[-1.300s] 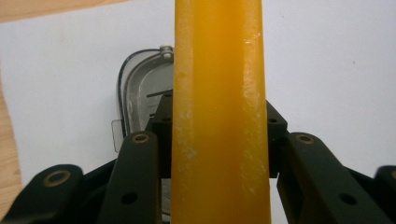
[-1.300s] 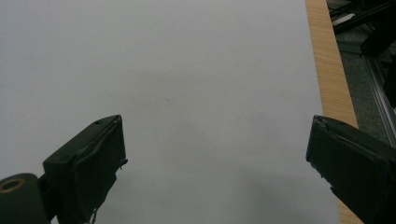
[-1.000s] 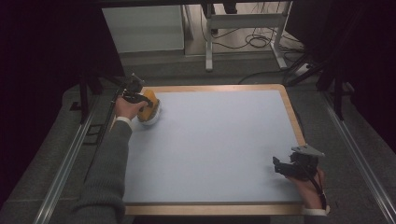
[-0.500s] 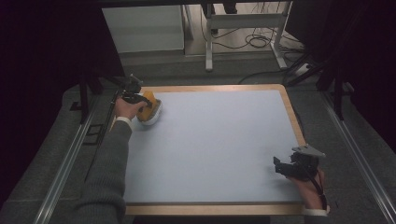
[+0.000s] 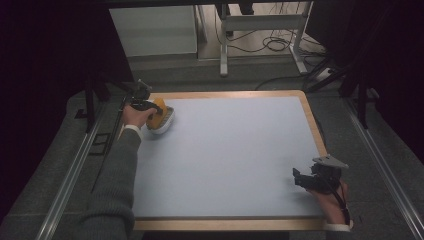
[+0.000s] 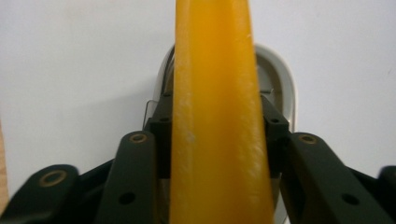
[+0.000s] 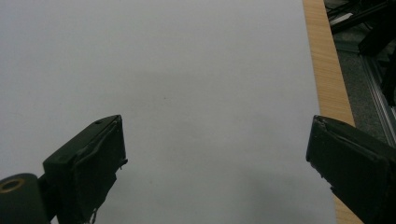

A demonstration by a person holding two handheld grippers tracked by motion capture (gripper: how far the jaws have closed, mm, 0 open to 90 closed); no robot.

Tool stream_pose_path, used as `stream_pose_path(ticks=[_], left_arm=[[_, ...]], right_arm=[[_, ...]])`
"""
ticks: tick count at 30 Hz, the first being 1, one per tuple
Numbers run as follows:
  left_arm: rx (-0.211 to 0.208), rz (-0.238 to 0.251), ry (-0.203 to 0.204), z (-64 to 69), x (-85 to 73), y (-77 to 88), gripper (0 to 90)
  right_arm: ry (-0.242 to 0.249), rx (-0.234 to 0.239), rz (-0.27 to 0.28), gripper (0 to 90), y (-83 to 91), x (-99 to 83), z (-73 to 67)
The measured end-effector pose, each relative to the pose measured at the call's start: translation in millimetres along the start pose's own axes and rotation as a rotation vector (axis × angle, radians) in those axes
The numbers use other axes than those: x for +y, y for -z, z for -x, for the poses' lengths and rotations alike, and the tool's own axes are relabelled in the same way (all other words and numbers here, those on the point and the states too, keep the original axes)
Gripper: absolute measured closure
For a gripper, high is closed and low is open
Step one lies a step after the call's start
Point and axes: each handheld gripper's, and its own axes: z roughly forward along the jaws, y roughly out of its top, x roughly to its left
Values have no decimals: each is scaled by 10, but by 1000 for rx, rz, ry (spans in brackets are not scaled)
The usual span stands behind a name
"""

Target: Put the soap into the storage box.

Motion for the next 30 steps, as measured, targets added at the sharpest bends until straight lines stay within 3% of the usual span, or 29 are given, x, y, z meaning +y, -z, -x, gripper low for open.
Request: stream_pose_path(ticks=[5,8,14,15,16,20,21,26,27,30], left_arm=[[-4,-19,-31,4,-3,30,396],[8,-23,-45,0,-16,53,354],[30,18,-59,-39,-51,202,298],[33,54,-62,-37,-72,285,287],[33,54,-62,-37,-72,285,275],[12,97,-103,13,-123,424,250],[-7,127,-114,48,-162,503,246],[-34,161,-161,148,-283,654,236],[-50,182,-184,206,-381,718,238],[-83,181,-230,307,-553,758,233]], right_arm=[[-1,1,-4,48,-3,-3,-5],[6,3,-5,48,-8,-3,-12],[5,7,1,47,3,7,-27],[5,7,2,48,2,8,-27],[5,7,1,48,1,8,-28],[11,8,4,47,4,10,-36],[9,8,9,47,14,17,-50],[14,12,16,48,22,28,-70],[23,18,18,47,14,29,-87],[29,29,20,48,6,34,-107]])
